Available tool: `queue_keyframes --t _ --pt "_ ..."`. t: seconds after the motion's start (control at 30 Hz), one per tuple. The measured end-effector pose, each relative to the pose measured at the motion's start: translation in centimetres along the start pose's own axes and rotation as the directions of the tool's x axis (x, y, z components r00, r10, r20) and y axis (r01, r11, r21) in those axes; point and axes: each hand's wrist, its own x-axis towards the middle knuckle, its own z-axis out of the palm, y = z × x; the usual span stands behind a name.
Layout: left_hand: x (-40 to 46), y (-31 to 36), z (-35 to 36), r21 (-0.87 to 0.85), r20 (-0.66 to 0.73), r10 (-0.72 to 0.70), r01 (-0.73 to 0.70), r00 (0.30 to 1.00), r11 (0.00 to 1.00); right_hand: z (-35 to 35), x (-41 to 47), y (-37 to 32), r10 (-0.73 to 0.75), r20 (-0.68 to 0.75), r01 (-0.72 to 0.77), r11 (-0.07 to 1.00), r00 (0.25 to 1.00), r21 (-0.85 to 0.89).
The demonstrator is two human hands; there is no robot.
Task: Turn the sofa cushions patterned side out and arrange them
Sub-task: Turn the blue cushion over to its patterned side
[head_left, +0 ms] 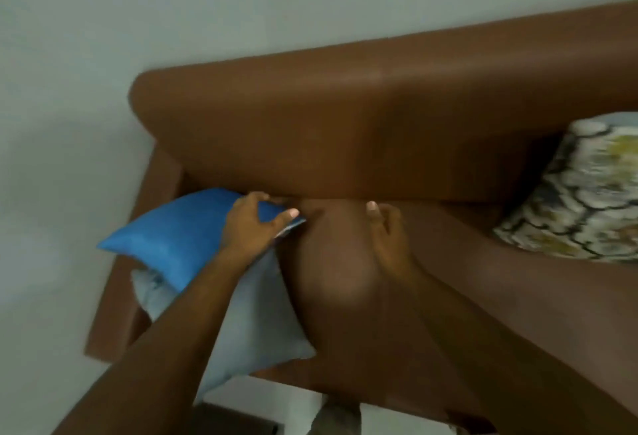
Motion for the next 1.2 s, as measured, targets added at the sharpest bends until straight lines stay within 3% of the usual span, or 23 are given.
queue_keyframes --t 0.13,0.2,0.27,0.33,0.37,0.4,0.43,0.47,0.53,0.63,0.7,0.83,0.93,1.0,1.03,1.1,1.2 --pt "2.3 -12.0 -7.9 0.208 -0.147 -0.091 0.121 0.985 0.971 13.3 -1.3 -1.8 0.042 0.115 -0.026 0.990 0.992 -0.138" --pt "3.4 -16.7 -9.8 0.185 -0.211 -0.185 0.225 0.960 0.957 18.9 -0.2 0.8 0.045 0.187 0.004 0.967 0.981 -0.254" --pt "4.6 -21.9 -10.4 0.011 -0.238 -0.381 0.395 0.893 0.919 23.3 -0.7 0.8 0.043 0.274 0.069 0.920 0.961 -0.385" --pt "5.1 -26.0 -9.4 -0.326 -0.161 -0.509 0.441 0.846 0.836 26.4 -2.7 -1.9 -0.023 0.332 0.205 0.825 0.943 -0.527" --pt "5.0 -27.4 -8.5 -0.539 -0.061 -0.559 0.444 0.827 0.715 28.0 -3.3 -3.0 -0.084 0.377 0.305 0.758 0.922 -0.576" --pt "4.9 -28.0 -7.7 -0.704 0.085 -0.601 0.474 0.795 0.528 29.6 -4.0 -3.8 -0.129 0.430 0.388 0.702 0.894 -0.597" --pt "4.8 -27.9 -7.1 -0.803 0.230 -0.585 0.491 0.778 0.337 31.2 -4.5 -4.5 -0.173 0.485 0.467 0.657 0.857 -0.592" --pt "4.7 -27.4 -6.7 -0.845 0.302 -0.547 0.485 0.781 0.226 32.6 -4.9 -5.1 -0.181 0.523 0.507 0.631 0.833 -0.588" --pt "5.0 -25.3 -5.8 -0.870 0.312 -0.473 0.448 0.824 0.206 34.3 -5.3 -5.9 -0.187 0.535 0.525 0.609 0.824 -0.595" --pt "5.2 -22.4 -4.9 -0.923 0.207 -0.381 0.309 0.901 0.230 33.9 -3.8 -7.8 -0.204 0.404 0.424 0.689 0.892 -0.588" --pt "5.5 -19.7 -3.9 -0.924 0.110 -0.295 0.208 0.949 0.321 32.0 -1.7 -9.7 -0.211 0.360 0.400 0.690 0.909 -0.604" --pt "5.6 -12.6 -0.1 -0.859 0.111 -0.061 0.127 0.992 0.495 28.8 2.9 -13.7 -0.321 0.440 0.544 0.451 0.839 -0.708" --pt "4.8 -9.0 3.7 -0.793 0.408 0.085 0.307 0.909 0.527 27.6 6.3 -14.8 -0.322 0.478 0.556 0.221 0.817 -0.801" --pt "4.4 -8.9 5.4 -0.767 0.413 0.003 0.346 0.911 0.540 26.8 7.6 -14.0 -0.334 0.506 0.570 0.128 0.795 -0.812" --pt "4.3 -9.7 6.0 -0.777 0.401 -0.080 0.385 0.912 0.498 26.1 8.0 -13.3 -0.349 0.512 0.582 0.131 0.785 -0.803" --pt "4.8 -11.6 6.1 -0.817 0.413 -0.261 0.482 0.872 0.316 23.5 8.8 -11.5 -0.383 0.479 0.587 0.241 0.789 -0.773" --pt "6.4 -14.5 5.2 -0.854 0.377 -0.436 0.489 0.817 0.177 15.7 9.4 -9.3 -0.484 0.385 0.598 0.434 0.786 -0.674"
